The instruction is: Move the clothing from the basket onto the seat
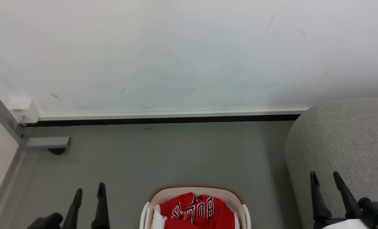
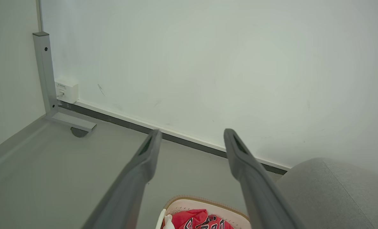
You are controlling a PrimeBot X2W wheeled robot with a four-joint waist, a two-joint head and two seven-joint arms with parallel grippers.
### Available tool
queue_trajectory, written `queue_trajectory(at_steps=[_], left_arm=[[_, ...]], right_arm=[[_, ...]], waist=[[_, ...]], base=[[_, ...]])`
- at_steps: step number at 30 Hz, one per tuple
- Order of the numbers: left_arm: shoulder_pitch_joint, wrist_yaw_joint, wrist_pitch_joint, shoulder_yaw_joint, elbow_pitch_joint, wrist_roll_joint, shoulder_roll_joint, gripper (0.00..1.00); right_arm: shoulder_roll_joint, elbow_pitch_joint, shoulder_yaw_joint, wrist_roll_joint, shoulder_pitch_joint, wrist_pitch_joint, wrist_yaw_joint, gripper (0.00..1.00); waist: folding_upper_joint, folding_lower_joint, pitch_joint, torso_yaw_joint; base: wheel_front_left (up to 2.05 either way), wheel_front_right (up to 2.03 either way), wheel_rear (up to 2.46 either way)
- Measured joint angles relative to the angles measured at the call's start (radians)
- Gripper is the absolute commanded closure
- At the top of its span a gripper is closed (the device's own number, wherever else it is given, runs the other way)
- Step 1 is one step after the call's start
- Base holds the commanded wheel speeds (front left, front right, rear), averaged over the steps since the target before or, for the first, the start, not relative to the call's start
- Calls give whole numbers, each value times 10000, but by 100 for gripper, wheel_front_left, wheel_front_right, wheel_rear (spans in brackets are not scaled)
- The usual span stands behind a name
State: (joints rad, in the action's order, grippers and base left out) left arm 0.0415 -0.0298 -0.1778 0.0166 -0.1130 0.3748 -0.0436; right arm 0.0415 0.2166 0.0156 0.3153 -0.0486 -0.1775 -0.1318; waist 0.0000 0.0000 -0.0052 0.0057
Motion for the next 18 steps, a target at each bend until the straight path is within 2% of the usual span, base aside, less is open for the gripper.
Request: queue_trajectory(at_steps=[18], left_arm=[[221,-15,-366,-111,174,-1718,-127,0]], right_arm=[[25,240,-65,-974,70,-399,0,0]], waist=[[0,0,-106,-3]], base=[[0,0,0]])
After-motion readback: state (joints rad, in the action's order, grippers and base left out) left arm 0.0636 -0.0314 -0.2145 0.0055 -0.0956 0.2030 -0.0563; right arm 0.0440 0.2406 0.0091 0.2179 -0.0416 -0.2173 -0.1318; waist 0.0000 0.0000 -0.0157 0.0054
